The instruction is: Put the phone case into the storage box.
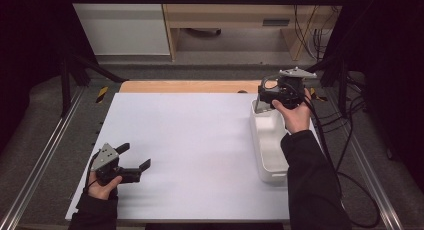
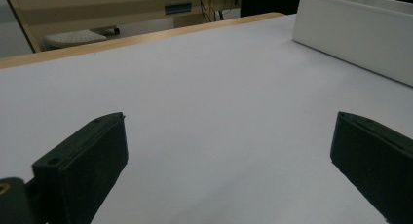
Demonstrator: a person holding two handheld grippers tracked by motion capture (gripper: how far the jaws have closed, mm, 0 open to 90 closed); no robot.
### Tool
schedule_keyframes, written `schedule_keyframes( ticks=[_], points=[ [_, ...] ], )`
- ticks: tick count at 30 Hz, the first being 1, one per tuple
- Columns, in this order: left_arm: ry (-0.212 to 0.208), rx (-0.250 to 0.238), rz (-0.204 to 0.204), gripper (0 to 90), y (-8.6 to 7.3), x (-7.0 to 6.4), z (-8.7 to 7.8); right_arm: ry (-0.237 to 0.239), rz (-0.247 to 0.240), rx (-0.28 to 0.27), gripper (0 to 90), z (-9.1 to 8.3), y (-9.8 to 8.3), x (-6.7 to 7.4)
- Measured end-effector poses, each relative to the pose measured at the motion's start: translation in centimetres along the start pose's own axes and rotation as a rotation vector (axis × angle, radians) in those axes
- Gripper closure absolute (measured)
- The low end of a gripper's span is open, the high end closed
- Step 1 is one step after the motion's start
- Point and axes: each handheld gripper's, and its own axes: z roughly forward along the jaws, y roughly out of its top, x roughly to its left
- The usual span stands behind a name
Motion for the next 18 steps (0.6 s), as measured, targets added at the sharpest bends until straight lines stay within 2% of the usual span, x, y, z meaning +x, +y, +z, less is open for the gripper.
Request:
schedule_keyframes(
  ticks=[18],
  points=[
    [-0.008, 0.007, 0.009, 0.0, -0.1, -0.1, 0.2, -0.051, 0.028, 0.04, 11.6, 2.4, -0.9, -0.2]
  ],
)
